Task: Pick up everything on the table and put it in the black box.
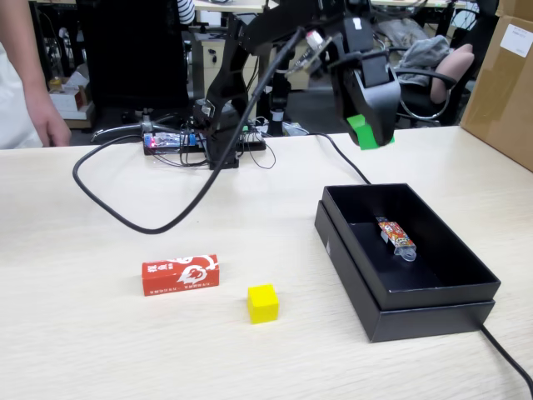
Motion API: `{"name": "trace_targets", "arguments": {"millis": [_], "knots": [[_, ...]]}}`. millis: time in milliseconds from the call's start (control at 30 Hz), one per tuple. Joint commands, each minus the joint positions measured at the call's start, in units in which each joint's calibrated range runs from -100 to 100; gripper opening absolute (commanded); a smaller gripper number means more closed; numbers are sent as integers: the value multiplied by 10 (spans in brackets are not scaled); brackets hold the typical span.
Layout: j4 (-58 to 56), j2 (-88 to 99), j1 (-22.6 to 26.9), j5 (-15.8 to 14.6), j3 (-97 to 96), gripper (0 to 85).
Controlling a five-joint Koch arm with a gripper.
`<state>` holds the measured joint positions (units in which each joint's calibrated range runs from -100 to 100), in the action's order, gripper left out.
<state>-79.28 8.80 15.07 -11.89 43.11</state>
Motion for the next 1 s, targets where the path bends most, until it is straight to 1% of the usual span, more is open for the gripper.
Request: {"name": "trace_targets", "arguments": {"millis": [0,500,700,767,900,933,967], "knots": [[-1,-16,4,-1,64,36],[-3,-66,-3,-4,9,43],[-3,-51,-4,-7,-23,45],[-6,-44,-4,-6,-24,134],[-9,-31,-5,-6,-25,140],[-10,-25,-4,-6,-28,161],[-15,-22,-4,-6,-29,230]]}}
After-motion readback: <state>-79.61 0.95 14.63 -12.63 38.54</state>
